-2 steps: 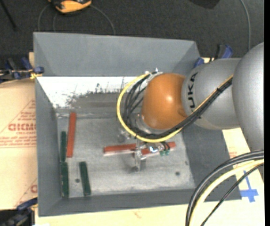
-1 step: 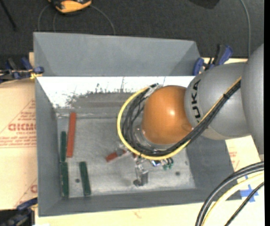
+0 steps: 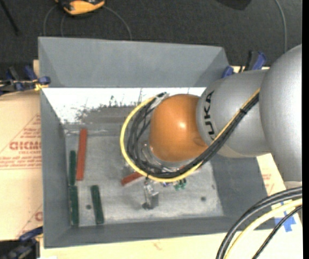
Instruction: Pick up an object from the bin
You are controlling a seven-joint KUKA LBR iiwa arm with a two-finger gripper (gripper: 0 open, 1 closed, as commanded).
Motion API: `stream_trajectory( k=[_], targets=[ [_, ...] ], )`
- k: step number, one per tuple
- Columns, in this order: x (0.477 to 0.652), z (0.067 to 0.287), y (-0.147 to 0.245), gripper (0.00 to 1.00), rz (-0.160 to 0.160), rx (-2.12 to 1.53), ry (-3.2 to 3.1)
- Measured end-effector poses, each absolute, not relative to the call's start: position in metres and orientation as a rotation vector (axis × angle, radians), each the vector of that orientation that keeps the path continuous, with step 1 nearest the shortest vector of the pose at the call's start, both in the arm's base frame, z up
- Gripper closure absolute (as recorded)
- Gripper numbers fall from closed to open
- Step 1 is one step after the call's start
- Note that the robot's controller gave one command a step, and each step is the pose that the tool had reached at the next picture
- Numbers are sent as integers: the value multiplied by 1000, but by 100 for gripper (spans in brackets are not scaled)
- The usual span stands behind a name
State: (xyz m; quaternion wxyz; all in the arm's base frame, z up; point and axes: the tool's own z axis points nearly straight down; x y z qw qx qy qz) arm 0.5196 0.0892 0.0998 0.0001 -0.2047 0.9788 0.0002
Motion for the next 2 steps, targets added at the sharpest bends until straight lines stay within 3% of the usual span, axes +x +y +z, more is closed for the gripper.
stream_trajectory(
  k=[1, 2],
  targets=[
    [547, 88, 107, 0, 2, -197, 3130],
    [585, 72, 69, 100, 0, -242, 3129]
  ],
)
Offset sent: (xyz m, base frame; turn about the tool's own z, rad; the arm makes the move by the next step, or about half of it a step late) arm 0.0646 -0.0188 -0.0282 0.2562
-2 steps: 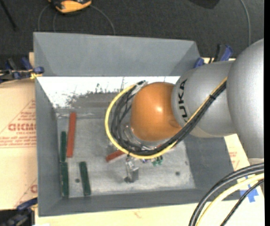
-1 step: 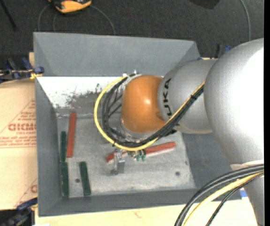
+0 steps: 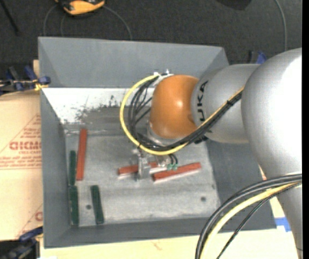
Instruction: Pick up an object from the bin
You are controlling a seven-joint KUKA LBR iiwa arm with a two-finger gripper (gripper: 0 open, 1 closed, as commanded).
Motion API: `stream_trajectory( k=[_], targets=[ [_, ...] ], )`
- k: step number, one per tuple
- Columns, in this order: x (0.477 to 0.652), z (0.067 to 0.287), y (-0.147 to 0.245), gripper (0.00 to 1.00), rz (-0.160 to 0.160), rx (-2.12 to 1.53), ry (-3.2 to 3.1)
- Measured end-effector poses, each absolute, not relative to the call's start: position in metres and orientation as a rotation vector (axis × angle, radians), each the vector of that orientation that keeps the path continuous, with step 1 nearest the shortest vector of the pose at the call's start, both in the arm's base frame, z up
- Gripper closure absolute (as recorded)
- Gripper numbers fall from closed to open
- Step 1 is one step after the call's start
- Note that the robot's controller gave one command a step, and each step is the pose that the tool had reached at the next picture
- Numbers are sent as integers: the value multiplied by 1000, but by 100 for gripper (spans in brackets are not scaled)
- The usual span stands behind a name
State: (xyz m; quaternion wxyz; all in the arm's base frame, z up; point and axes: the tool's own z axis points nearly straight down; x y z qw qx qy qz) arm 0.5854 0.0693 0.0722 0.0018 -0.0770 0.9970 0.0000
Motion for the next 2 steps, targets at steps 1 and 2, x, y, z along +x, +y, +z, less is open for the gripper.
stream_trajectory(
  k=[1, 2],
  targets=[
    [585, 72, 69, 100, 0, -241, 3129],
    [492, 255, 78, 100, 0, -409, 3105]
  ],
)
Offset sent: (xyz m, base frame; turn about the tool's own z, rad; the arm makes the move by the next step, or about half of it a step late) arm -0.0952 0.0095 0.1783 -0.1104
